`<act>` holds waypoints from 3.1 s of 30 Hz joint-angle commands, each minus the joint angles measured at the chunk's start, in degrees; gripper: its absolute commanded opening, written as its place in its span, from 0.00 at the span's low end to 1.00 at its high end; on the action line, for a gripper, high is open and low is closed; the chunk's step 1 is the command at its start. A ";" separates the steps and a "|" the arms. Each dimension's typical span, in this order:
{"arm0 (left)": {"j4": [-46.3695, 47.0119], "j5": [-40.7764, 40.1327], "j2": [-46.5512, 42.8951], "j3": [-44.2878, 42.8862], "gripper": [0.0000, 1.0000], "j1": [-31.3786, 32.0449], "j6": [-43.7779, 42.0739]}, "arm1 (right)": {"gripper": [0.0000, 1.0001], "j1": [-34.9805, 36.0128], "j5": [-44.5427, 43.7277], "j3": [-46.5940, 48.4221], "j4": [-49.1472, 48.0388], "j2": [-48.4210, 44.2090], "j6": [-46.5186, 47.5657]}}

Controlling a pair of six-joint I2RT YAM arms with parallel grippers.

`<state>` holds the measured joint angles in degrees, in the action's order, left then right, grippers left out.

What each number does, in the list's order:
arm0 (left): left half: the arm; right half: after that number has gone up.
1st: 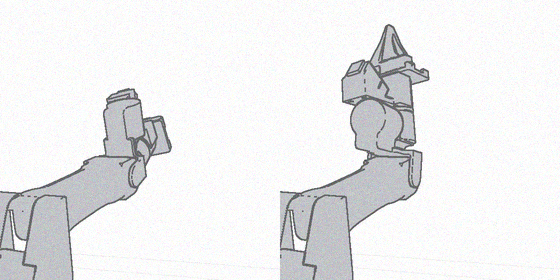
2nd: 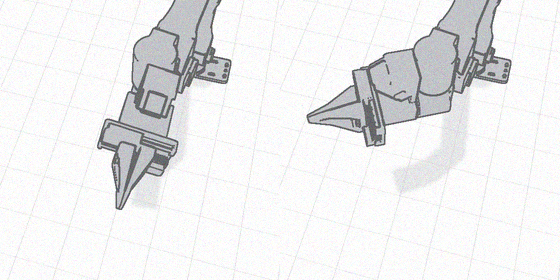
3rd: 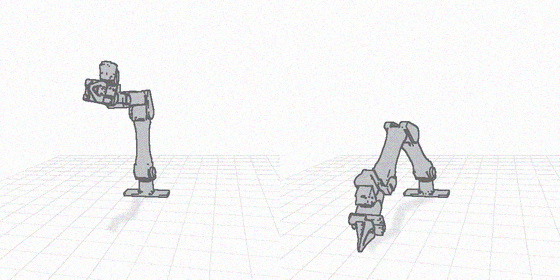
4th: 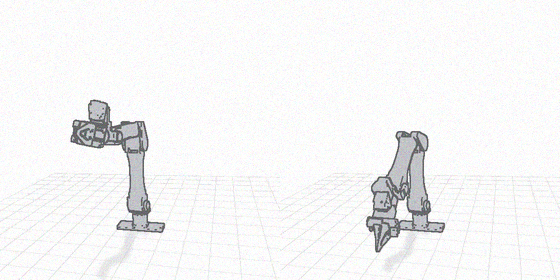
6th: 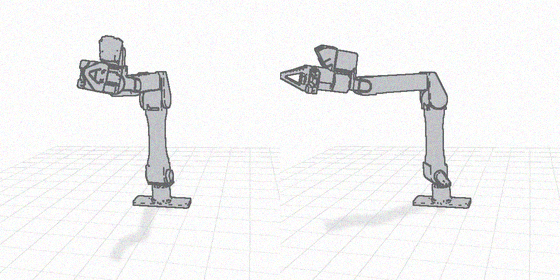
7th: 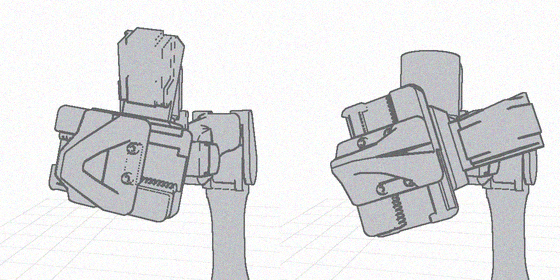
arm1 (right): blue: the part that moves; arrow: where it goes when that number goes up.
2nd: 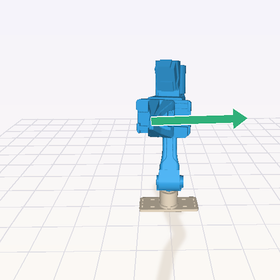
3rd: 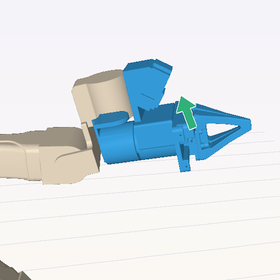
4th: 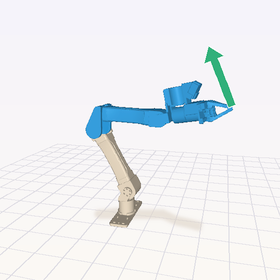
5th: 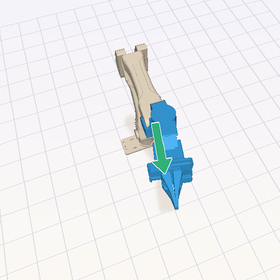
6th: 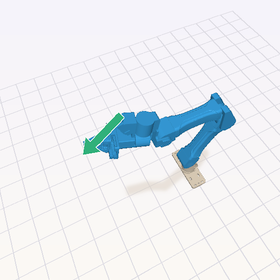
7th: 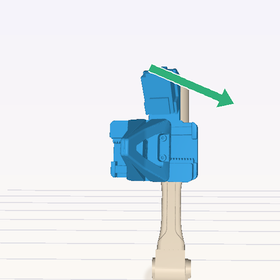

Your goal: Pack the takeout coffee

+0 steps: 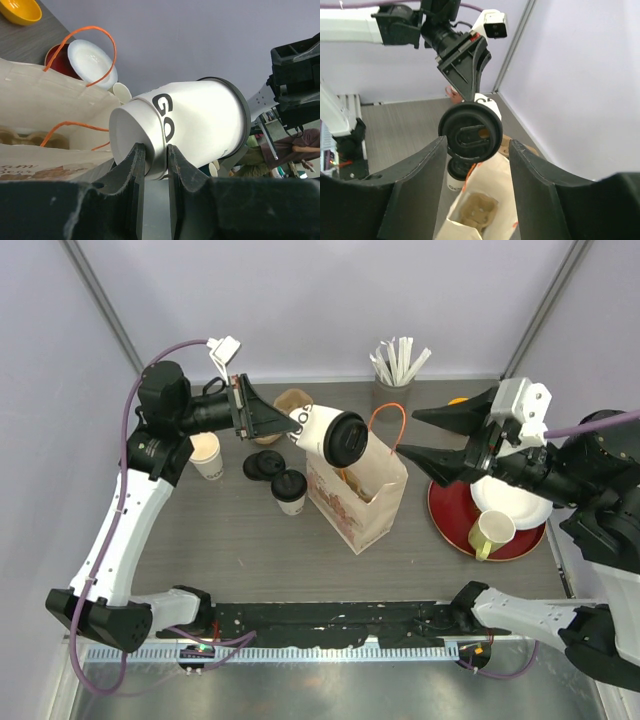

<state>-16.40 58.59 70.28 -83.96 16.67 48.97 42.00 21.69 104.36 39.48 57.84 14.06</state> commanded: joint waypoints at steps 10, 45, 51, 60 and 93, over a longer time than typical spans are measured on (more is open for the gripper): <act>3.13 1.53 -0.58 -1.11 0.00 -0.23 1.22 | 0.45 0.10 -2.54 -1.79 -1.07 6.31 10.63; -7.85 -4.71 1.61 -3.75 0.00 -0.23 -5.64 | 0.11 0.19 -1.04 -6.09 -1.08 8.69 6.59; -7.85 -5.76 2.67 -4.28 0.00 -0.14 -5.90 | 0.01 0.10 -2.35 -8.20 -1.86 7.64 3.87; -7.15 -7.43 4.07 -4.89 0.37 -0.23 -5.55 | 0.01 0.19 -6.75 -10.13 -3.89 6.14 -2.02; -37.10 -10.60 3.55 -6.91 0.70 4.87 -83.74 | 0.01 0.10 -31.64 21.32 33.80 23.97 -33.57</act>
<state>-43.53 45.63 75.57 -90.48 20.84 -9.52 41.91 -9.34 119.42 59.16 75.40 -15.75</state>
